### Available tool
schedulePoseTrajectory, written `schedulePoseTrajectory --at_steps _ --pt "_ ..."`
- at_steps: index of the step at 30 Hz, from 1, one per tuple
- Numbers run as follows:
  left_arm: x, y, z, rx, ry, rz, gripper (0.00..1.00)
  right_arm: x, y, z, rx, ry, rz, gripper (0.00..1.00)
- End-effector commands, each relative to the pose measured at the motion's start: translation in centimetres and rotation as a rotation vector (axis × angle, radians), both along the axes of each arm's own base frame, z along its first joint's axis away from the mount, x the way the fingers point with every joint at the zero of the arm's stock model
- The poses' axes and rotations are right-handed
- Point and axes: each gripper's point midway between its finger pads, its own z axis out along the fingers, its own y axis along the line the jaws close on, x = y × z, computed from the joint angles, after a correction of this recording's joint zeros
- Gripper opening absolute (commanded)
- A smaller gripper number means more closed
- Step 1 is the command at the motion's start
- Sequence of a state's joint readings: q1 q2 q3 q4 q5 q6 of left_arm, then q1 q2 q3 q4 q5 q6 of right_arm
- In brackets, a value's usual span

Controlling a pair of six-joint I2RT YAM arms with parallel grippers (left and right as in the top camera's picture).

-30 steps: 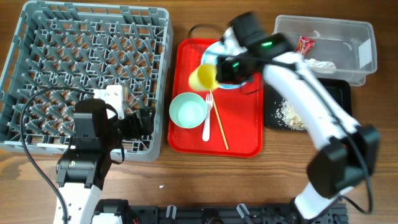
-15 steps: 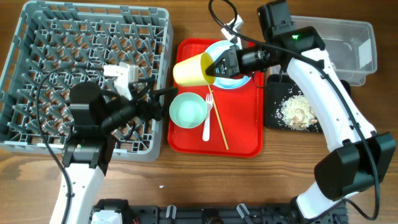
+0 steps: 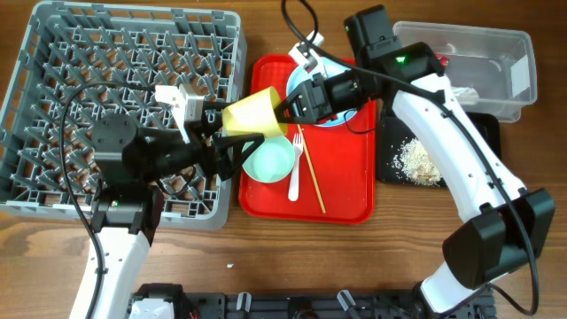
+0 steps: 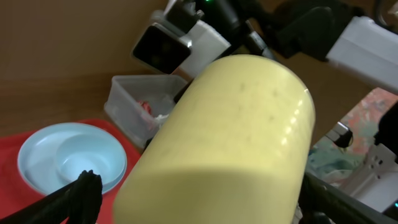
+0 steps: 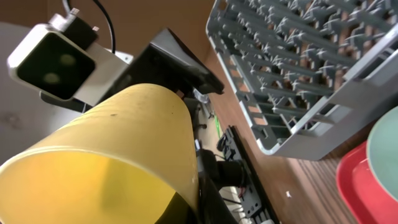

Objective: Sort waste into correct bins and load items into the dishwasher rack
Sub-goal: 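Hand the yellow cup from the right gripper to the left gripper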

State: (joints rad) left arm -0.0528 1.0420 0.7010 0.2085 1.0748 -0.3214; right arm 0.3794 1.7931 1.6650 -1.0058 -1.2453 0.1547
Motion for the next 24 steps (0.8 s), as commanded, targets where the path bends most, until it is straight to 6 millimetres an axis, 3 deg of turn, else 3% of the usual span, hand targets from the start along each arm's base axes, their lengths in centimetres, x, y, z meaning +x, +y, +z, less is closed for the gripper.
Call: schedulePoseTrajectory --at_steps 1,10,24 --pt "-0.77 -0.31 0.97 -0.011 -0.029 -0.057 0.96 -0.78 0.63 0.97 0.048 -0.014 0.042 0.04" --pt "-0.76 -0.31 1.03 -0.011 -0.033 -0.057 0.82 -0.95 0.79 0.96 0.048 -0.013 0.047 0.04" --pt "-0.71 -0.29 1.68 -0.012 -0.077 -0.056 0.81 -0.84 0.76 0.72 0.033 -0.01 0.039 0.04"
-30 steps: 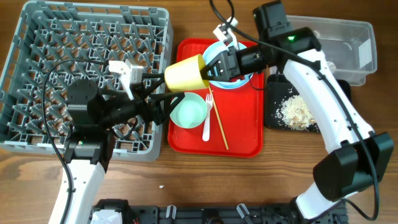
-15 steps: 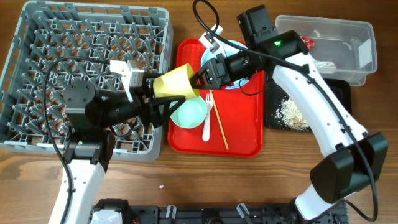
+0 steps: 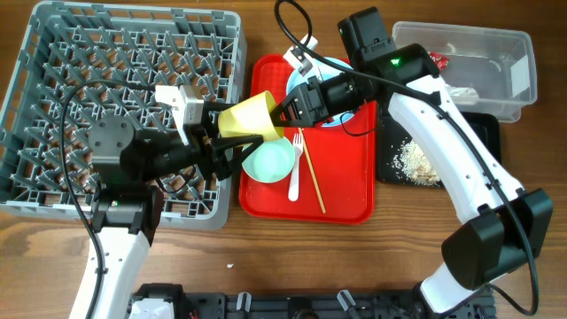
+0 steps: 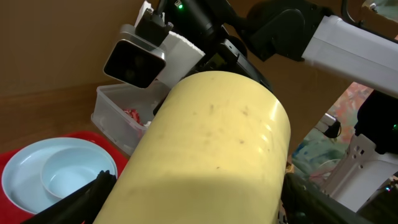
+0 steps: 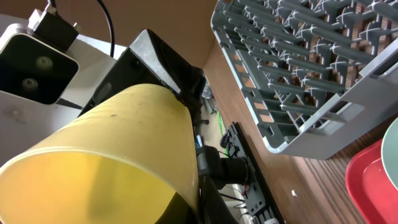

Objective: Sort waste into correct bins and load items into the dishwasher rack
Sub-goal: 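Hand the yellow cup from the right gripper to the left gripper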

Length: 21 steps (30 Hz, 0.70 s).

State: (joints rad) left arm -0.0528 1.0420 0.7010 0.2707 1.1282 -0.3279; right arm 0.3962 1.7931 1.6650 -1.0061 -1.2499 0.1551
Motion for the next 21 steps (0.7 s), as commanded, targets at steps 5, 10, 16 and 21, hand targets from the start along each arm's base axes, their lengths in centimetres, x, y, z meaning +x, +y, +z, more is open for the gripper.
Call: schedulePoseTrajectory --at_steps 5,10,16,21 --pt "0.03 0.09 0.66 -0.001 -0.021 -0.003 0.77 -0.28 0.27 0.66 0.026 0.0 0.016 0.04" --pt "0.03 0.09 0.66 -0.001 -0.022 -0.003 0.7 -0.29 0.26 0.65 0.025 0.001 0.016 0.04" --pt "0.02 0.09 0.65 -0.001 -0.022 -0.003 0.67 -0.28 0.26 0.65 0.025 0.002 0.016 0.06" --pt "0.09 0.13 0.57 0.001 -0.019 0.001 0.66 -0.1 0.2 0.32 0.005 -0.001 0.005 0.23"
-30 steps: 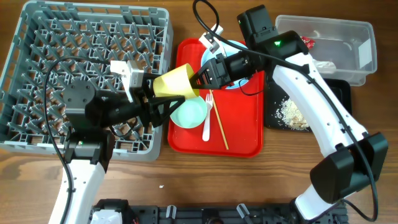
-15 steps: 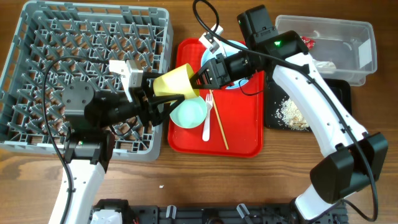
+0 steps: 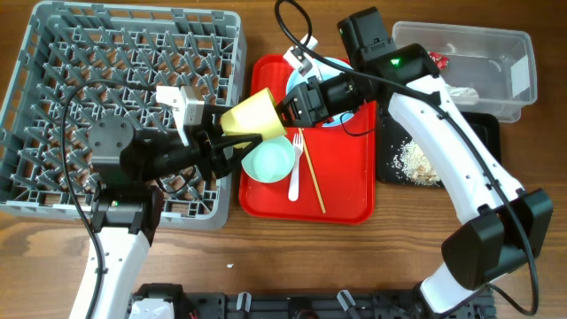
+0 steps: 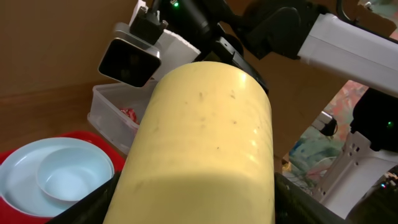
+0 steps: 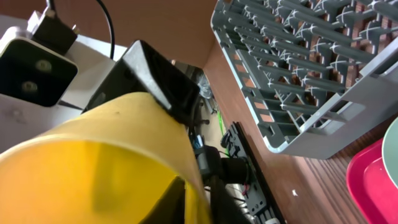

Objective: Sort waste into correct bins and load items into the dishwasher rack
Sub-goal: 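Hand the yellow cup from the right gripper to the left gripper, then lower the yellow cup into the dish rack with the left gripper and release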

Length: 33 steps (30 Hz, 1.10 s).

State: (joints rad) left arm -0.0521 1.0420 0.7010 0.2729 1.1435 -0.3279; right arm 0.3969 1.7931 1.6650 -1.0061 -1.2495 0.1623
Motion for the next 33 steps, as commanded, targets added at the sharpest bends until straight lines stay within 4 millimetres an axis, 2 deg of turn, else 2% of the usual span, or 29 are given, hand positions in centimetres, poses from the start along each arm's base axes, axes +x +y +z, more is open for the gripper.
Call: schedulePoseTrajectory --at_steps 1,4,6,10,14,15,18,20,23,27,33 --pt "0.3 0.2 0.5 0.003 -0.016 0.016 0.65 0.1 0.1 0.1 -0.009 -0.006 -0.003 0.26" --pt "0.4 0.4 0.5 0.004 -0.018 0.022 0.64 0.6 -0.1 -1.0 -0.076 -0.002 -0.043 0.34" --pt "0.8 0.9 0.3 0.005 -0.005 0.044 0.6 1.3 -0.5 -1.9 -0.138 0.004 -0.084 0.35" --pt "2.2 2.8 -1.8 0.042 0.069 0.148 0.59 2.8 -1.7 -3.2 -0.217 -0.016 -0.155 0.41" --pt "3.5 5.0 -4.9 0.118 0.168 0.291 0.48 5.0 -4.4 -5.0 -0.335 -0.035 -0.259 0.44" --pt "3.9 5.6 -5.8 0.142 0.191 0.333 0.44 5.5 -5.4 -5.7 -0.382 -0.038 -0.293 0.44" --pt "4.9 7.8 -8.1 0.205 0.28 0.484 0.13 6.6 -8.6 -7.7 -0.535 -0.038 -0.38 0.44" --pt "5.3 9.0 -9.4 0.248 0.326 0.567 0.04 7.0 -10.8 -8.9 -0.634 -0.03 -0.427 0.44" --pt "5.1 10.2 -10.4 0.29 0.383 0.637 0.04 7.0 -13.8 -9.9 -0.734 -0.017 -0.463 0.44" --pt "4.7 12.0 -10.7 0.366 0.468 0.736 0.04 7.0 -18.0 -10.4 -0.844 0.002 -0.525 0.43" --pt "3.1 15.6 -10.1 0.517 0.579 0.916 0.04 6.7 -25.7 -9.6 -1.023 0.011 -0.694 0.43"
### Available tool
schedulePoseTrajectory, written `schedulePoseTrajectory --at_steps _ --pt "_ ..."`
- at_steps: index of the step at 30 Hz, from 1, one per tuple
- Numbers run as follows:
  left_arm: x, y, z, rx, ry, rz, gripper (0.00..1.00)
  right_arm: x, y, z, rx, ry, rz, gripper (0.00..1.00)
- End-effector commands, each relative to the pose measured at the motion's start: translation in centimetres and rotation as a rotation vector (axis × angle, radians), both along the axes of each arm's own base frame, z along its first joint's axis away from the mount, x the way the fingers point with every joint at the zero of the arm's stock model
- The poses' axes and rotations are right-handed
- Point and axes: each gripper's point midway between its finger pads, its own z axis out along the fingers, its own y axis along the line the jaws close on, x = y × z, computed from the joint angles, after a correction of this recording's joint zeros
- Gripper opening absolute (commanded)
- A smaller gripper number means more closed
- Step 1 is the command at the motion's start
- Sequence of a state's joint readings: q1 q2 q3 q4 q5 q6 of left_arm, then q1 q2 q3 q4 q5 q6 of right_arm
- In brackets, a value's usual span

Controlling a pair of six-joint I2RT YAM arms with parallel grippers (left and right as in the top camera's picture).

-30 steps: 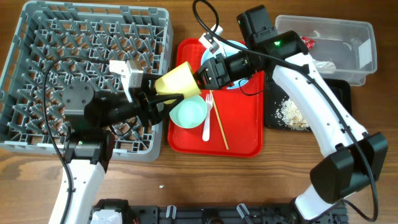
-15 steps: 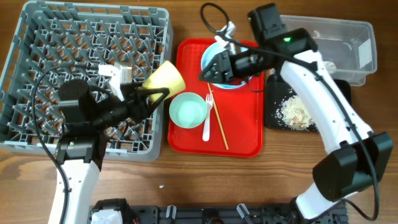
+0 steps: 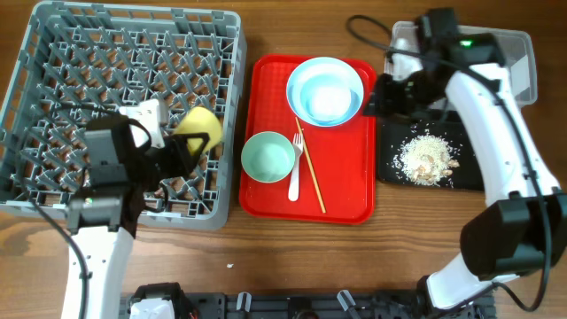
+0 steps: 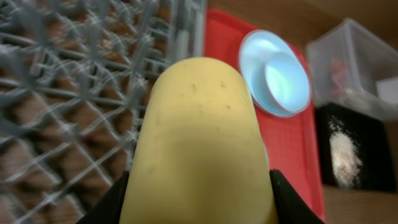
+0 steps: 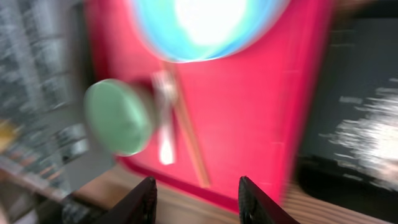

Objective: Sort waste into correct bins and load items into the dishwasher rack
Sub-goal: 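Lower the yellow cup into the dish rack with the left gripper and release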

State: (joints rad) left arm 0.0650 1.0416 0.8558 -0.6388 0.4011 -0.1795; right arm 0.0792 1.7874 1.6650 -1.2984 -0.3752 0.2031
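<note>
A yellow cup [image 3: 197, 131] lies on its side over the right part of the grey dishwasher rack [image 3: 53, 53], with my left gripper [image 3: 177, 146] shut on it. The left wrist view is filled by the cup [image 4: 199, 124], a black finger pressed against each side, and the left gripper [image 4: 199, 208] sits above the rack's grid. My right gripper [image 3: 379, 94] hangs open and holds nothing, between the red tray [image 3: 345, 199] and the black tray. Its wrist view is blurred; the right gripper [image 5: 196, 186] looks down on the red tray [image 5: 249, 124].
The red tray carries a blue plate with a small bowl [image 3: 325, 89], a green bowl [image 3: 268, 157], a white fork [image 3: 297, 168] and a chopstick [image 3: 312, 177]. A black tray with crumbs [image 3: 425, 159] and a clear plastic bin [image 3: 514, 62] stand at the right.
My right gripper has let go of the yellow cup and now stands to the right, at the red tray's right edge. The left gripper has moved the cup leftwards, over the rack.
My right gripper held the yellow cup by its rim above the tray's left edge, the left fingers open round the cup's base. The left fingers then sat against the cup. Now the left gripper alone holds it over the rack, and the right is open.
</note>
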Motion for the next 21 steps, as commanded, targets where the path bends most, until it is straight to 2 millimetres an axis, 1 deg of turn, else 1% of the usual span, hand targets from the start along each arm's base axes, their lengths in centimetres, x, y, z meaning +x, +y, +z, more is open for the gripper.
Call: schedulePoseTrajectory --at_steps 1,2,3,4,5,7,9,13,21 --pt "0.2 3.8 2.0 0.171 -0.002 0.145 0.04 0.1 -5.9 2.0 -0.176 -0.087 -0.096 0.43" --pt "0.0 4.1 2.0 0.185 0.009 0.157 0.04 0.2 -6.5 2.3 -0.177 -0.095 -0.112 0.44" --pt "-0.2 4.5 1.8 0.203 0.023 0.172 0.04 0.2 -7.2 2.6 -0.175 -0.104 -0.135 0.53" --pt "-0.5 4.9 1.5 0.22 0.04 0.186 0.04 0.2 -7.9 2.8 -0.176 -0.108 -0.156 0.68" --pt "-0.9 5.4 1.0 0.245 0.069 0.204 0.04 0.2 -8.7 2.9 -0.177 -0.108 -0.176 0.75" --pt "-1.5 6.0 -0.1 0.271 0.127 0.223 0.04 0.1 -9.8 2.8 -0.175 -0.1 -0.208 0.78" --pt "-1.8 6.0 -1.0 0.271 0.175 0.22 0.04 0.0 -10.2 2.8 -0.176 -0.096 -0.221 0.79" --pt "-2.4 5.9 -3.0 0.275 0.274 0.208 0.04 0.1 -10.3 2.8 -0.176 -0.096 -0.223 0.8" --pt "-2.1 6.7 -6.0 0.316 0.388 0.215 0.04 -0.1 -10.2 2.7 -0.175 -0.089 -0.222 0.8"
